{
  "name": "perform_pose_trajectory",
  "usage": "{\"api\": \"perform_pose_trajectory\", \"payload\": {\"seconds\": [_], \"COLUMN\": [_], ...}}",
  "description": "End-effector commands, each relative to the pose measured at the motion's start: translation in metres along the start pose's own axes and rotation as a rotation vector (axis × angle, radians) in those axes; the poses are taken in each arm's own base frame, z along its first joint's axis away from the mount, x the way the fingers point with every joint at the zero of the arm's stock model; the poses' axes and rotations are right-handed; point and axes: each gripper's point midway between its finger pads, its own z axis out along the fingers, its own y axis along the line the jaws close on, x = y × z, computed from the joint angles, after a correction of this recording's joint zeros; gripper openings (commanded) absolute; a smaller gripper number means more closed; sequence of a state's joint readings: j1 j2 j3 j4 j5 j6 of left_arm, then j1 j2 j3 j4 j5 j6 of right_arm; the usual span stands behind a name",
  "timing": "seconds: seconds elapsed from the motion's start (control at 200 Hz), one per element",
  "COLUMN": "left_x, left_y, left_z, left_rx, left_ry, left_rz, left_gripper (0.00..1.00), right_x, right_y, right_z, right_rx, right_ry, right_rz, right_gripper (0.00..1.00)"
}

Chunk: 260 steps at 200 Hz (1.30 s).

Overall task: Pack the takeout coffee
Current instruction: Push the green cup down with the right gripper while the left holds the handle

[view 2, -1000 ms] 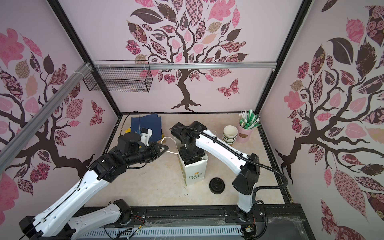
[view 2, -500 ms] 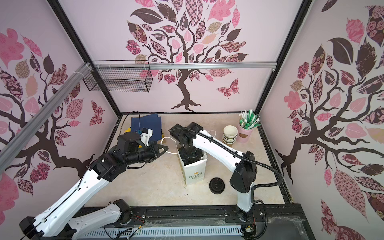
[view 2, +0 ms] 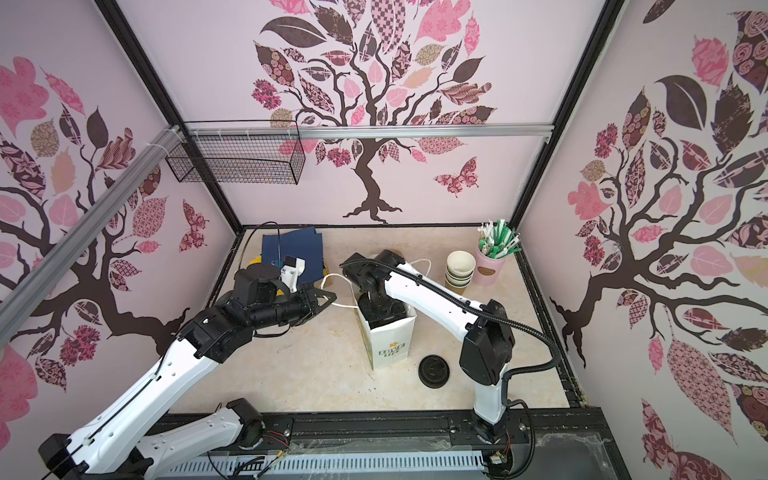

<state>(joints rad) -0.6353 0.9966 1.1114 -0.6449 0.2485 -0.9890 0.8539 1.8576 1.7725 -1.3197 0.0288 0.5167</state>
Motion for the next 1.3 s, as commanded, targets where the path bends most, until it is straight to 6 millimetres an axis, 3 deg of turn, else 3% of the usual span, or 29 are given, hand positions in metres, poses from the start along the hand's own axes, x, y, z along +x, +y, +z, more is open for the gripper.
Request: {"api": "perform_pose_trajectory", "payload": {"seconds": [0.0,1.295], "left_x": [-0.002,-0.003], "left_y": [-0.004,0.007], "left_z": [-0.003,-0.005], "left_rx": [0.01,-0.02], "left_ry": [-0.004,-0.028], "left_rz": [0.02,-0.006], "left_gripper": [0.0,0.0], "right_x": [-0.002,0.012], "right_y": [-0.002,-0.007], "right_z": [0.004,0.07], "right_rx": [0.004,0.024], "right_ry": [0.002,0.08], "right_rz": [0.04,0.02], "right_gripper": [0.62,0.6]}}
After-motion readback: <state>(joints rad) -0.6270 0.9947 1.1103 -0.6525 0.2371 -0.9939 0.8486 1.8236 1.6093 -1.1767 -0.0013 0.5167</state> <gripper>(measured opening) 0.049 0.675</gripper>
